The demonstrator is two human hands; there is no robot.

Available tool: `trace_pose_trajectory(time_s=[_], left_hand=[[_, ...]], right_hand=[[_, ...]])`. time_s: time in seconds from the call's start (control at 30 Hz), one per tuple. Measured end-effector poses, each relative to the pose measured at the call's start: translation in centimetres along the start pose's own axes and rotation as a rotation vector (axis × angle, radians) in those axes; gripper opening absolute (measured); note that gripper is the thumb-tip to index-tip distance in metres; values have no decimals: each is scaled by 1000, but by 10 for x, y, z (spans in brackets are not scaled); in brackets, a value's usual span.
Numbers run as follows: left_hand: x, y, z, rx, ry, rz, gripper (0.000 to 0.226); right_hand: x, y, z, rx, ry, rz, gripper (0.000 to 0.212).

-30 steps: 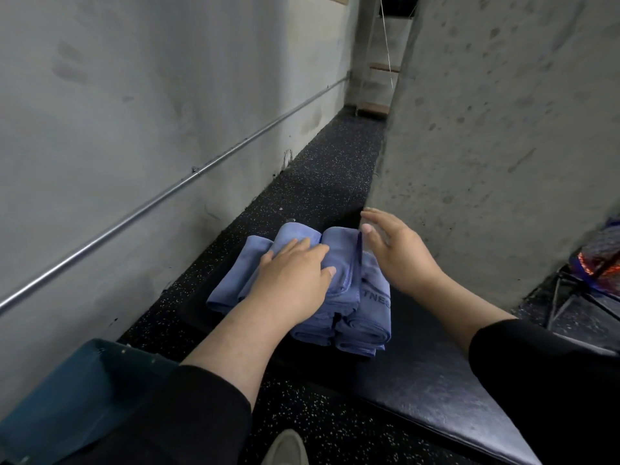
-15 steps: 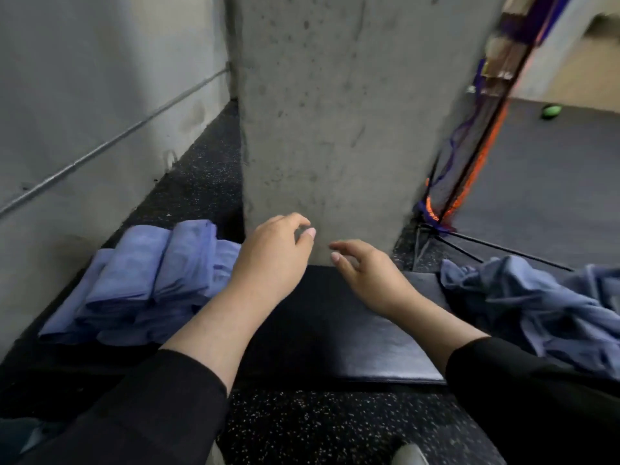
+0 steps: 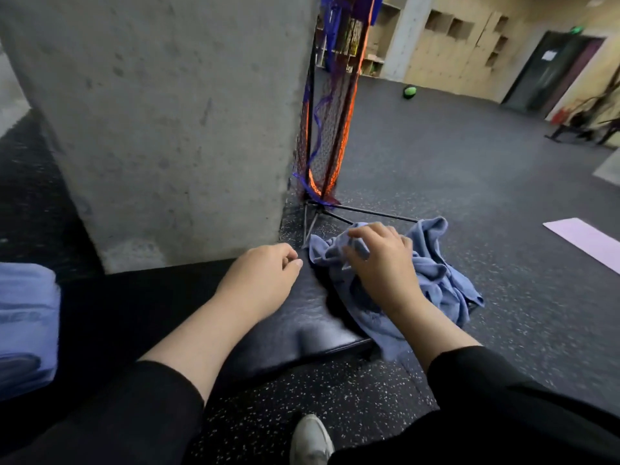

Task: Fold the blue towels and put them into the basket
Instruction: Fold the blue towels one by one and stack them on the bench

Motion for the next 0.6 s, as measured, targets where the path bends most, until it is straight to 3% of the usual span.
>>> trace_pose_trajectory(time_s=[0.1, 0.17, 0.23, 0.33, 0.5, 0.6], left_hand=[[12, 9, 2, 7, -6, -26, 21], [18, 13, 1, 13, 5, -40, 21], [21, 15, 1, 15, 15, -54, 21], [22, 15, 0, 10, 6, -63, 22], [16, 12, -2, -11, -122, -12, 31], [11, 10, -3, -1, -263, 60, 36]], right_hand=[[4, 10, 32, 222, -199, -148, 43], [13, 13, 48, 296, -244, -237, 35], [18, 17, 57, 314, -248, -233, 20], [20, 22, 57, 322, -245, -208, 15], [-23, 32, 14, 264, 261, 49, 7], [-42, 33, -23, 277, 511, -1, 2]])
Point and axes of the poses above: each hand's wrist, its own y-axis towards the middle knuckle, its own x-axis out of the palm, z = x × y, the point moved 1 cm from there along y, towards the middle knuckle, and after that the axes turned 12 degrees about x, right-handed, at the moved point
